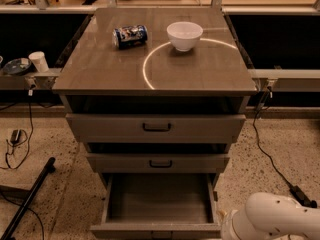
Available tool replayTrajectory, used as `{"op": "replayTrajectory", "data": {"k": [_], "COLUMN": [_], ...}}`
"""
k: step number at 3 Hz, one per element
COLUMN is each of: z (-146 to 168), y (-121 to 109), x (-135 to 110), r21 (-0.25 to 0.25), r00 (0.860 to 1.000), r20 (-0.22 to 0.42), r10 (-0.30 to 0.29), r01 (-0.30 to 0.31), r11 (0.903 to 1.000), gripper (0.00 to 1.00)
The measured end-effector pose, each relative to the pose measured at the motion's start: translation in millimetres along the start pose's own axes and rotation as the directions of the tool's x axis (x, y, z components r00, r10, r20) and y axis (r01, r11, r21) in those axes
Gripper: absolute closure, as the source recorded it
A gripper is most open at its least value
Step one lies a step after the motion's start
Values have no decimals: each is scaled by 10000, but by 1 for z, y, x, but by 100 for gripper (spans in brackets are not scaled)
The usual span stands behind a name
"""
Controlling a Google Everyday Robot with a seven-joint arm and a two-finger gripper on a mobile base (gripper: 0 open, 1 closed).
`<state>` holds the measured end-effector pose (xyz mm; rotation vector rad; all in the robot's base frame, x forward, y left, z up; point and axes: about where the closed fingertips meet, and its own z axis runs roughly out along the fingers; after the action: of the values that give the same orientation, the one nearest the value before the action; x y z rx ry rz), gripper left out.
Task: Close bottom drawer
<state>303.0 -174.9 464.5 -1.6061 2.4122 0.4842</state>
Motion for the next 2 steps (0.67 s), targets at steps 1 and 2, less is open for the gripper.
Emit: {"op": "replayTrajectory", "data": {"k": [1,2], "z": [19,39], "y": [-2,-4], "x": [2,5], "r21": [-200,-439], "r00": [10000,9998], "r20": [77,106], "r10": [39,138], "r01": [-38,-133], "r11": [9998,9989], "gripper": [0,0]}}
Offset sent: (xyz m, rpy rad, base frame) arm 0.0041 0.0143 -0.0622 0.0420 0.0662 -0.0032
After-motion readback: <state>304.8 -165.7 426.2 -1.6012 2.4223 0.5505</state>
